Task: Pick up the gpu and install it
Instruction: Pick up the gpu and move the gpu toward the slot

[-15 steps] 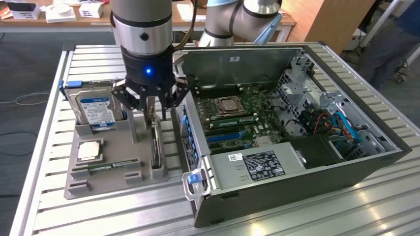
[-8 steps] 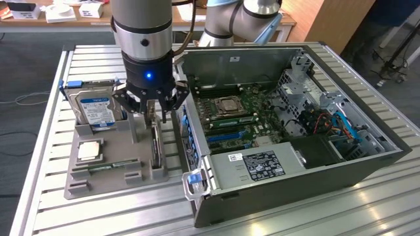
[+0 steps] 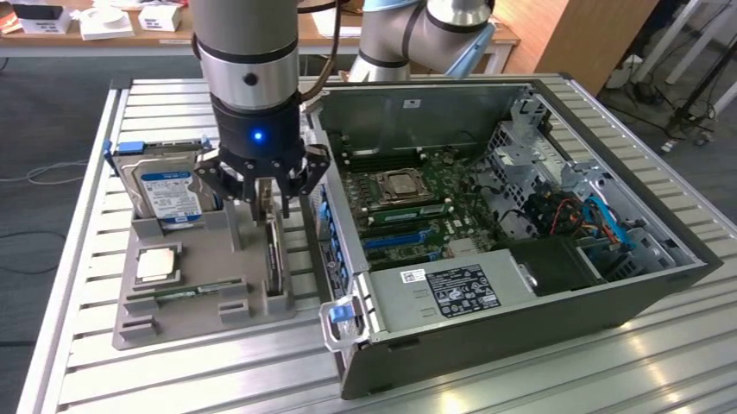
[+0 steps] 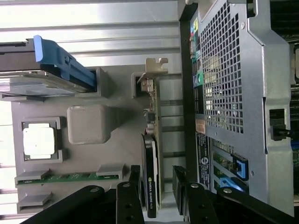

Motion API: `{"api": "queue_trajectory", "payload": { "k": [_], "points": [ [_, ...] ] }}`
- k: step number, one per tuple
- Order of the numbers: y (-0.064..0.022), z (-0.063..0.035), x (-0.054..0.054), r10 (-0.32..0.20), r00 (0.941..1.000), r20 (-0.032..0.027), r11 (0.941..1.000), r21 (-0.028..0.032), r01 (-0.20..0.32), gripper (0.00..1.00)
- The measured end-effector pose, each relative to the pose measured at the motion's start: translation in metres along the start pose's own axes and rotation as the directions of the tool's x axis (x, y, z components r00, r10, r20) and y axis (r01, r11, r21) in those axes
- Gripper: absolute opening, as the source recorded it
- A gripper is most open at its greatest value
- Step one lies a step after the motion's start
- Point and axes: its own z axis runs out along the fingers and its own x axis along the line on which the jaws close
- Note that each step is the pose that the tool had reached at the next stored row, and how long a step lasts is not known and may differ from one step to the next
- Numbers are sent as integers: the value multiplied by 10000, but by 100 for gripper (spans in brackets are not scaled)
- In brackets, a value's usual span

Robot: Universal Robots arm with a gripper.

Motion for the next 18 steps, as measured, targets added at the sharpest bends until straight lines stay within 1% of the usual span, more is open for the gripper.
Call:
{"api": "queue_trajectory", "payload": {
  "k": [13,18],
  "points": [
    [-23,233,5,1,10000,0,10000,0,-1,42],
    [-24,250,5,1,10000,-1,10000,-11,-1,42]
  ]
}}
